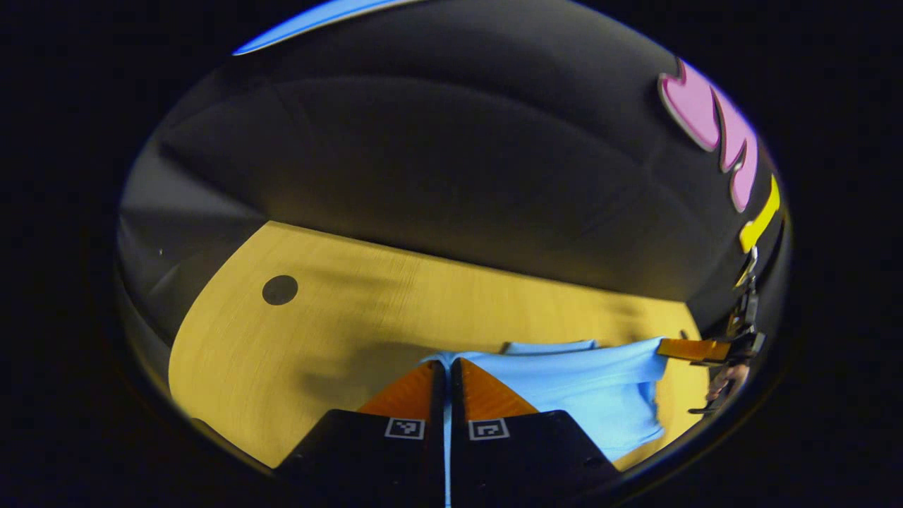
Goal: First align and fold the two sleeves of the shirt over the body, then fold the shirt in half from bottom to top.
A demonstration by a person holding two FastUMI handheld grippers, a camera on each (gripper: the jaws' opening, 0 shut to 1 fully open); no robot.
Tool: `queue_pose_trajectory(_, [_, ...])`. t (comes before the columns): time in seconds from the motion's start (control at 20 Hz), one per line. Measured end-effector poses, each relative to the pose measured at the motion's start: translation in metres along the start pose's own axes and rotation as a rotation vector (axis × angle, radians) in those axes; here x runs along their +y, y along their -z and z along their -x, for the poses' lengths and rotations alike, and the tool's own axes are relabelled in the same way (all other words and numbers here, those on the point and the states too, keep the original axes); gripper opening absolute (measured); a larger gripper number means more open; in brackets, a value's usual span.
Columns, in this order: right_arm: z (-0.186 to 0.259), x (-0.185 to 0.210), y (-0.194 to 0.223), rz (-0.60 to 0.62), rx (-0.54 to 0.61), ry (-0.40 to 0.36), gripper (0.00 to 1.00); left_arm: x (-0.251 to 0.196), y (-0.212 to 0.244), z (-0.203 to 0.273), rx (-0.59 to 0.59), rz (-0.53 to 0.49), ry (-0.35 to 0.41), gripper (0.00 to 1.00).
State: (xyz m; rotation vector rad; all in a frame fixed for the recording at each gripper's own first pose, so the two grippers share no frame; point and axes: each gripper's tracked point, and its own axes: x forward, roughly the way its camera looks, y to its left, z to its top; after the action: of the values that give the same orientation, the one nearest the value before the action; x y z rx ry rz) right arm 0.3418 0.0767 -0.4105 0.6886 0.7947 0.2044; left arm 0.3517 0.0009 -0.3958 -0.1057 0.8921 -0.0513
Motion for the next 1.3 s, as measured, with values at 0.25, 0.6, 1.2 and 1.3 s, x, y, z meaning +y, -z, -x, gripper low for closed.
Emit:
queue_pose_trajectory(0.25, [0.005, -0.023, 0.002, 0.117, -0.003, 0.071, 0.00, -0.025, -0.014, 0.004, -0.042, -0.001, 0.012, 0.74])
queue_pose_trajectory(0.6, [0.090, -0.007, -0.036, 0.339, -0.191, 0.164, 0.96, -0.017, -0.034, 0.095, -0.186, -0.091, 0.048, 0.94])
queue_pose_trajectory(1.2, [0.347, 0.153, 0.019, 0.501, -0.582, 0.247, 0.99, -0.047, -0.001, 0.366, -0.494, -0.174, 0.132, 0.97])
queue_pose_trajectory(1.3, [0.391, 0.168, 0.029, 0.505, -0.672, 0.318, 0.98, -0.048, 0.010, 0.405, -0.553, -0.178, 0.134, 0.96])
